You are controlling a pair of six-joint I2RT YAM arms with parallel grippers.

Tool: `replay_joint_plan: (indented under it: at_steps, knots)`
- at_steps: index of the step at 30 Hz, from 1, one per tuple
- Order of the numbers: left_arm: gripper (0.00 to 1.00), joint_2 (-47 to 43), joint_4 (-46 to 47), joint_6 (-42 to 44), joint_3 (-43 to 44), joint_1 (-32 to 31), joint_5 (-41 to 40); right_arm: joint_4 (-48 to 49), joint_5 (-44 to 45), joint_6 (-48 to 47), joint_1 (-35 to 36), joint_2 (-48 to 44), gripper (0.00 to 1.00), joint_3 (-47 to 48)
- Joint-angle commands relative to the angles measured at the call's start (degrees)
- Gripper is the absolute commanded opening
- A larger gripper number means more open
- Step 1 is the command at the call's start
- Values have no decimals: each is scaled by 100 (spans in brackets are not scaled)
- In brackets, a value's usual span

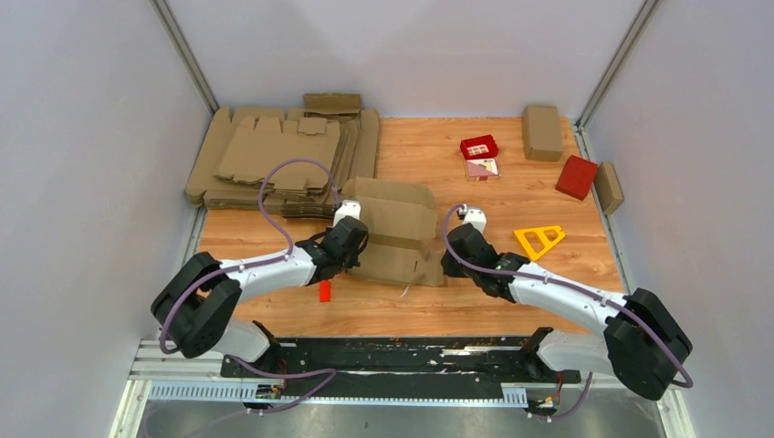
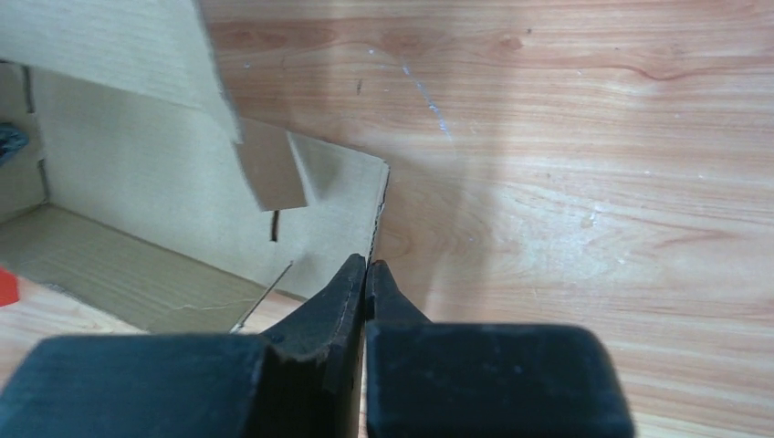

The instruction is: Fold the paper box

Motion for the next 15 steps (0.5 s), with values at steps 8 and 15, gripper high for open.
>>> replay_joint_plan:
  at_steps: [8,15]
  knots:
    - [0,523,-270,-172,572,13,-47,391,-1098,-73,6,-409,0,430]
    - [0,603,-309,-179,631,13,46,800,-1733,-111,6,260,0,805]
